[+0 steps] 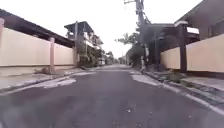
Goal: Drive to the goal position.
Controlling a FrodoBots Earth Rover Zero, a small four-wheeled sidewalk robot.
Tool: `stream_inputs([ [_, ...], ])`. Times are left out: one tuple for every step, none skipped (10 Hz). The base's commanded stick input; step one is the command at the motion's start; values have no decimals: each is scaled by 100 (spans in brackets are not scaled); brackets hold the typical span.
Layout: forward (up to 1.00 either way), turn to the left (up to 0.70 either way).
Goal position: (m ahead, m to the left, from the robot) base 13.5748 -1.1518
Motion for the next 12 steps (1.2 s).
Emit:
stream_inputs([
  [100, 0],
  [100, 0],
  [100, 0],
  [100, 0],
  [100, 0],
  [100, 0],
  [100, -6],
  [100, -20],
  [100, -36],
  [100, -6],
  [100, 0],
  [100, 0],
])
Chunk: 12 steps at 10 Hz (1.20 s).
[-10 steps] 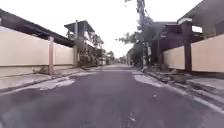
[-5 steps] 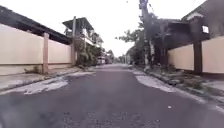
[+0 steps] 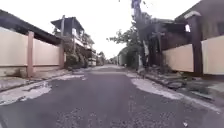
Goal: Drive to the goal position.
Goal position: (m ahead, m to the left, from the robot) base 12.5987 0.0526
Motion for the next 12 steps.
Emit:
stream_inputs([
  [100, 0],
  [100, 0],
  [100, -3],
  [100, -27],
  [100, -15],
  [100, 0],
  [100, 0],
  [100, 0],
  [100, 2],
  [100, 26],
  [100, 37],
  [100, 25],
])
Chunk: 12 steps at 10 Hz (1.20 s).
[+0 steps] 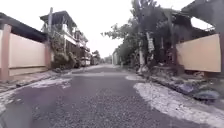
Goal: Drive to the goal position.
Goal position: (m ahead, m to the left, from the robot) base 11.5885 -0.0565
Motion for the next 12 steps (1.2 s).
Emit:
stream_inputs([
  [100, 0],
  [100, 0],
  [100, 0],
  [100, 0],
  [100, 0],
  [100, 0],
  [100, 0],
  [100, 0],
  [100, 0],
  [100, 0],
  [100, 0],
  [100, 0],
])
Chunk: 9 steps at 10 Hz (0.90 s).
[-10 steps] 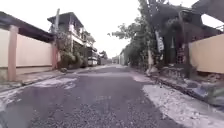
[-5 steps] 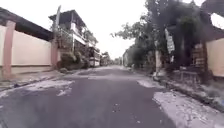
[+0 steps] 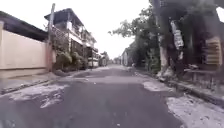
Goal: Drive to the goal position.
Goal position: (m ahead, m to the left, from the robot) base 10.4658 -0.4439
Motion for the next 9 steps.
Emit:
stream_inputs([
  [85, 0],
  [85, 0],
  [80, 0],
  [70, 0],
  [70, 0],
  [70, 0],
  [70, 0],
  [70, 0],
  [70, 0],
])
